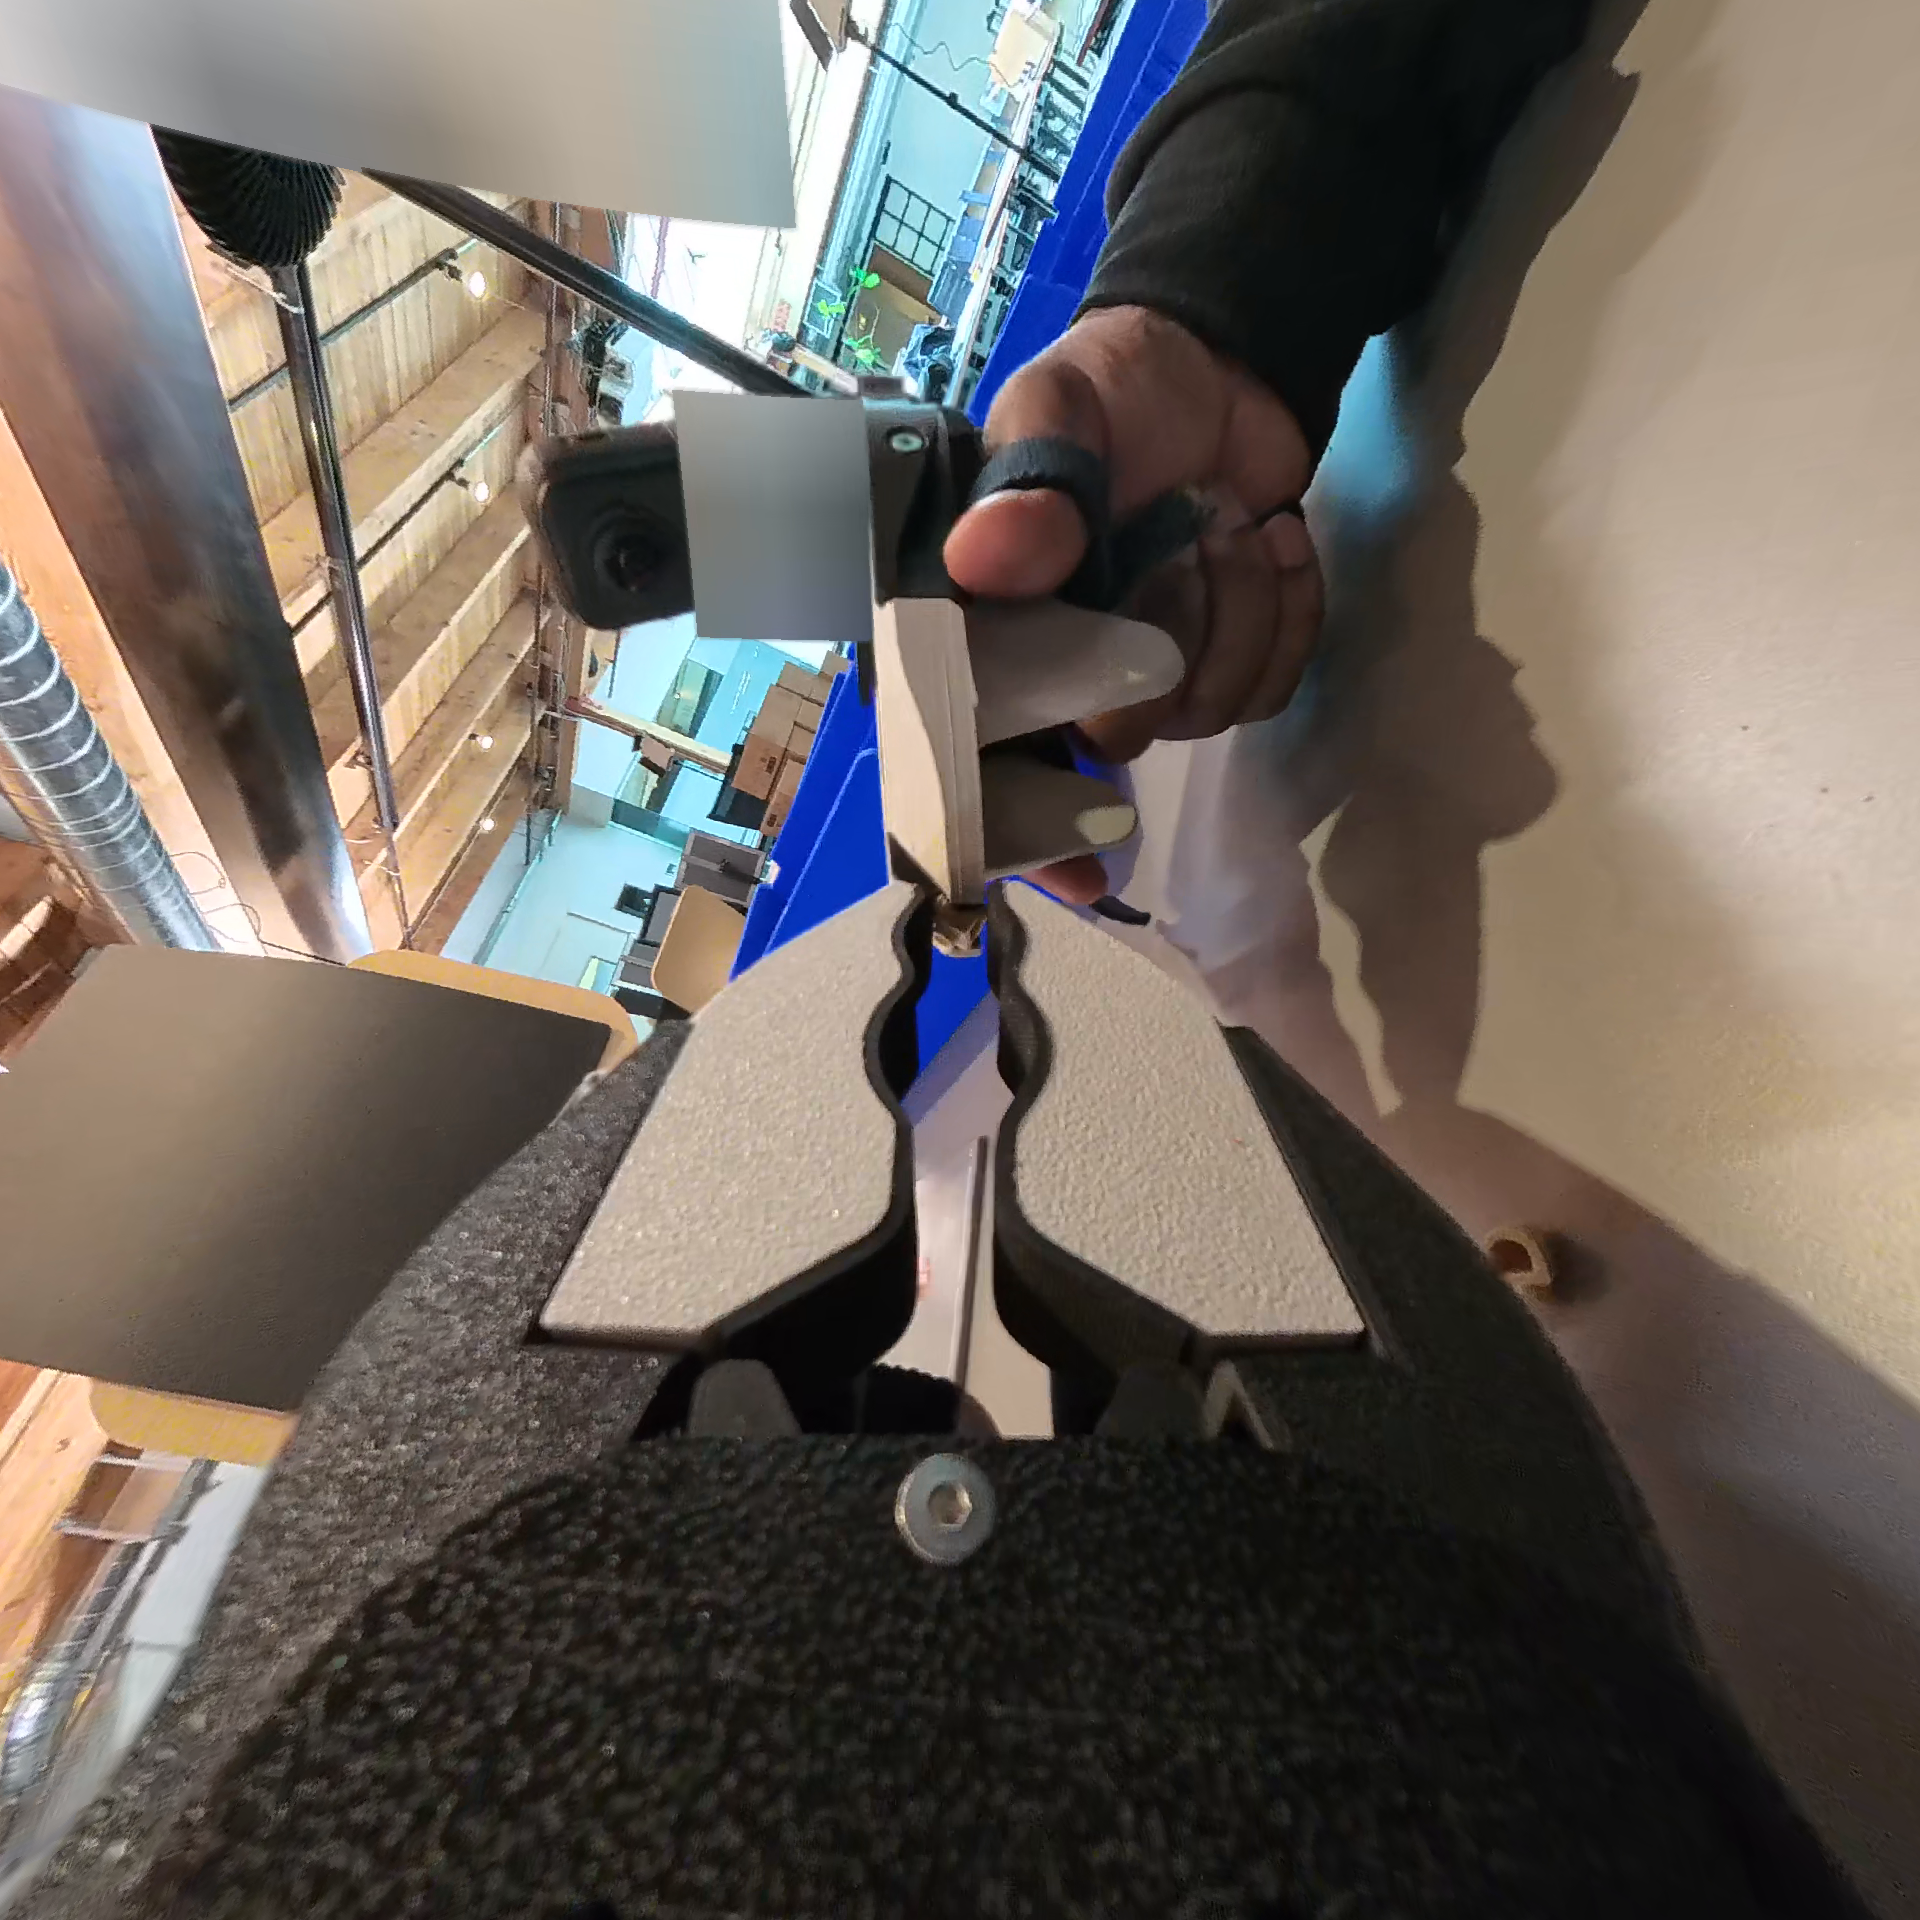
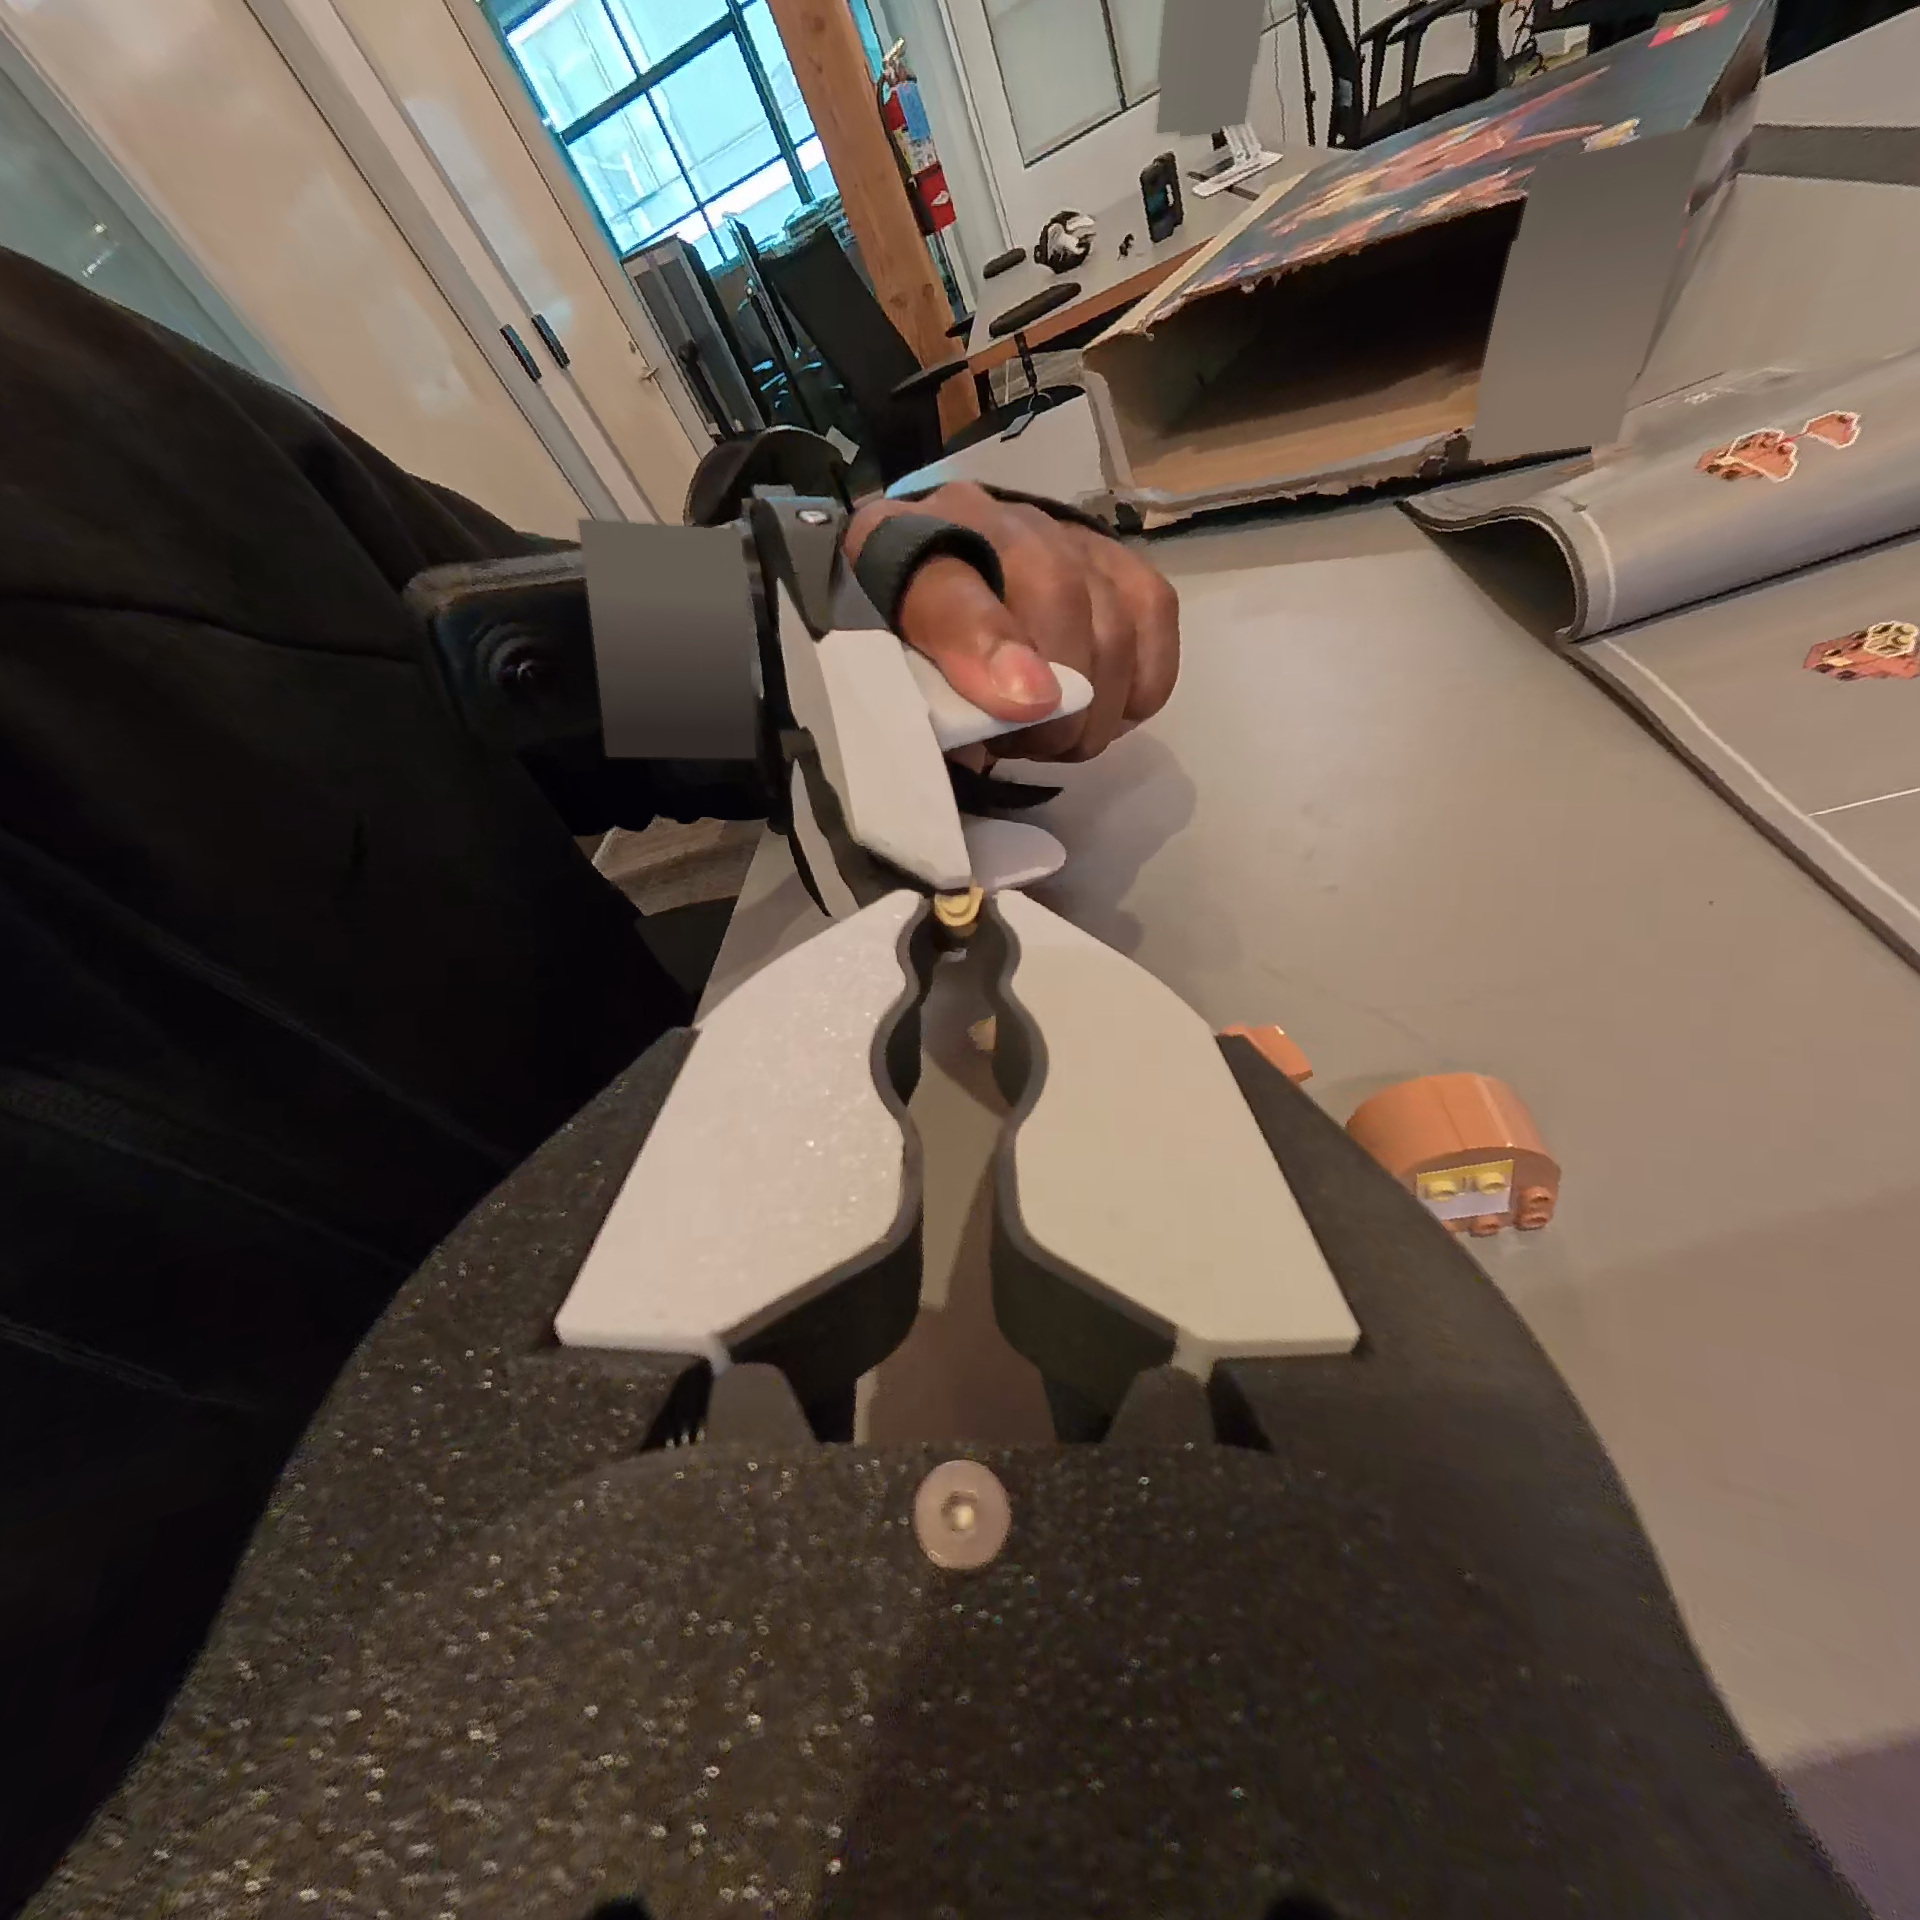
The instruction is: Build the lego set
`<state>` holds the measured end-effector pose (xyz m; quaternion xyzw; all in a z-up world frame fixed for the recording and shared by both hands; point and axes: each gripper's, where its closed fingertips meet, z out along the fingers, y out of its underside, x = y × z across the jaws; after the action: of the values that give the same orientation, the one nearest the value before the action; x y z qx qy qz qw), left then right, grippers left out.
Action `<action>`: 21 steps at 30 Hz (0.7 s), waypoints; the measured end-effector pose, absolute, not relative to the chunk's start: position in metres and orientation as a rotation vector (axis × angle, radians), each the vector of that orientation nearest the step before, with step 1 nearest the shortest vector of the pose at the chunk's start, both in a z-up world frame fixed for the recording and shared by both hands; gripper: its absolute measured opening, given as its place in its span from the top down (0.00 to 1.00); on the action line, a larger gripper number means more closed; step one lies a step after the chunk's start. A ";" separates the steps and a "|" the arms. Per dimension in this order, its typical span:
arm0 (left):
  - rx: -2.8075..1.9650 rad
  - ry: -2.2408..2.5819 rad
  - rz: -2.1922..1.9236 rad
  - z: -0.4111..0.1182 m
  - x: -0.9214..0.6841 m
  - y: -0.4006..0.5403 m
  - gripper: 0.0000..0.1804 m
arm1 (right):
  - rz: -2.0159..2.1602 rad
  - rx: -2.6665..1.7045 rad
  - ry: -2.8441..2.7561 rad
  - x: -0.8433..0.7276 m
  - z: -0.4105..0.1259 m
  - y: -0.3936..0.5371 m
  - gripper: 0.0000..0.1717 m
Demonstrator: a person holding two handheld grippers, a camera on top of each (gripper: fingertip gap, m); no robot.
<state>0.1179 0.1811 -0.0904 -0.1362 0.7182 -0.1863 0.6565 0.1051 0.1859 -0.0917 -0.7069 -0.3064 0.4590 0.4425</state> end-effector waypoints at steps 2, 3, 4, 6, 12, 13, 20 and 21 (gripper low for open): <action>-0.342 1.639 -0.486 -0.092 0.118 0.180 0.94 | 1.103 -1.747 -0.790 0.106 -0.092 0.186 0.96; -0.368 1.654 -0.540 -0.093 0.117 0.179 0.93 | 1.085 -1.742 -0.807 0.106 -0.093 0.185 0.96; -0.399 1.667 -0.600 -0.093 0.116 0.178 0.92 | 1.065 -1.737 -0.824 0.107 -0.093 0.185 0.96; -0.477 1.701 -0.738 -0.094 0.114 0.178 0.91 | 1.013 -1.726 -0.861 0.109 -0.095 0.185 0.96; -0.781 1.726 -1.137 -0.091 0.111 0.182 0.92 | 0.878 -1.678 -0.982 0.111 -0.097 0.182 0.95; -0.840 1.741 -1.200 -0.092 0.112 0.181 0.92 | 0.849 -1.669 -1.006 0.111 -0.098 0.182 0.96; -1.100 1.750 -1.518 -0.095 0.112 0.176 0.93 | 0.717 -1.637 -1.107 0.108 -0.104 0.179 0.95; -1.116 1.749 -1.528 -0.095 0.112 0.176 0.93 | 0.713 -1.635 -1.113 0.108 -0.104 0.179 0.95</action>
<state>0.1124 0.1760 -0.0951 -0.4159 0.6518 -0.5696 0.2787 0.1082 0.1786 -0.1044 -0.6752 -0.4593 0.2943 0.4965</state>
